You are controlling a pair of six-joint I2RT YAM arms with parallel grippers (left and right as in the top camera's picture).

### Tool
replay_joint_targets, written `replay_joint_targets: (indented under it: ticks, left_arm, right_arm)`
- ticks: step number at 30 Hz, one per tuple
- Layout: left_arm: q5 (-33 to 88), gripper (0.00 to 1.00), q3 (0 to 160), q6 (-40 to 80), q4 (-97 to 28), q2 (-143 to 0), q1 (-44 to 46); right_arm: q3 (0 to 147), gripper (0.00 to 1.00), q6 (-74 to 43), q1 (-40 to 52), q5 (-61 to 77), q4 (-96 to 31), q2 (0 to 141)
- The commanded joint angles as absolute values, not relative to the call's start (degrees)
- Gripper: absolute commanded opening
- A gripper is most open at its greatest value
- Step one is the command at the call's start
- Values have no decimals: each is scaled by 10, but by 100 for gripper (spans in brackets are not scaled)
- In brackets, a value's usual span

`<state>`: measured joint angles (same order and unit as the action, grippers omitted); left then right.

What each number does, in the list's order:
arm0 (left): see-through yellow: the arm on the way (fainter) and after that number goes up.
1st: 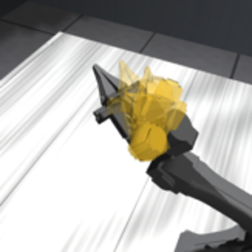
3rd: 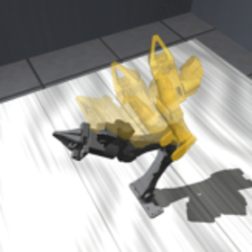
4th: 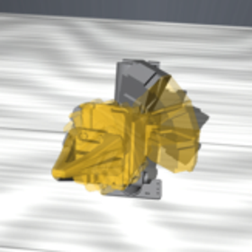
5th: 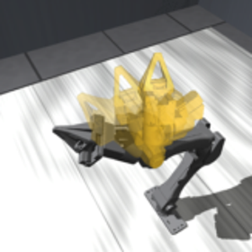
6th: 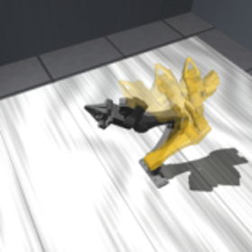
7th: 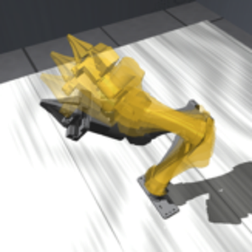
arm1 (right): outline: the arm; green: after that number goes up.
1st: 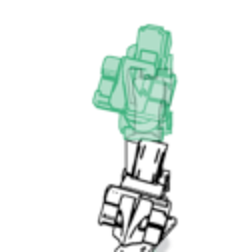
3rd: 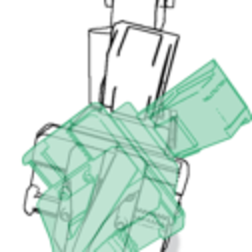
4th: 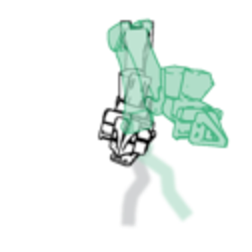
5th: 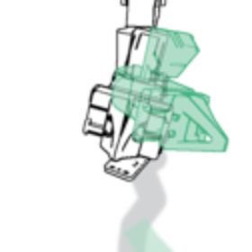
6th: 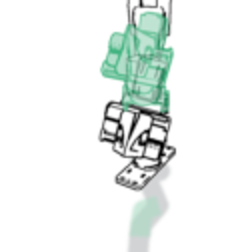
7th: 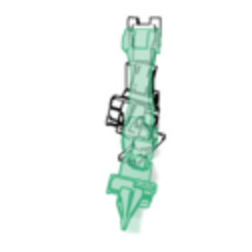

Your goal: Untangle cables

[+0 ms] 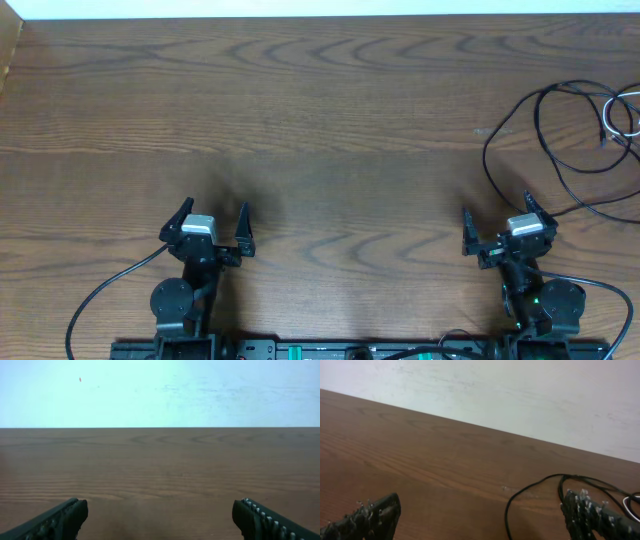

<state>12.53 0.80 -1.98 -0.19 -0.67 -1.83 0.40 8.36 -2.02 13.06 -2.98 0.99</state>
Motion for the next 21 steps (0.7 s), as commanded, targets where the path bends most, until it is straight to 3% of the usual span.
replay_joint_targets:
  ticks: [1, 21]
  left_arm:
    - [122, 98, 2, -28, -30, -1, -18]
    - [122, 98, 2, -28, -30, -6, -18]
  right_arm:
    - [3, 99, 77, -22, 132, -32, 7]
    - [3, 99, 77, -22, 132, -32, 7]
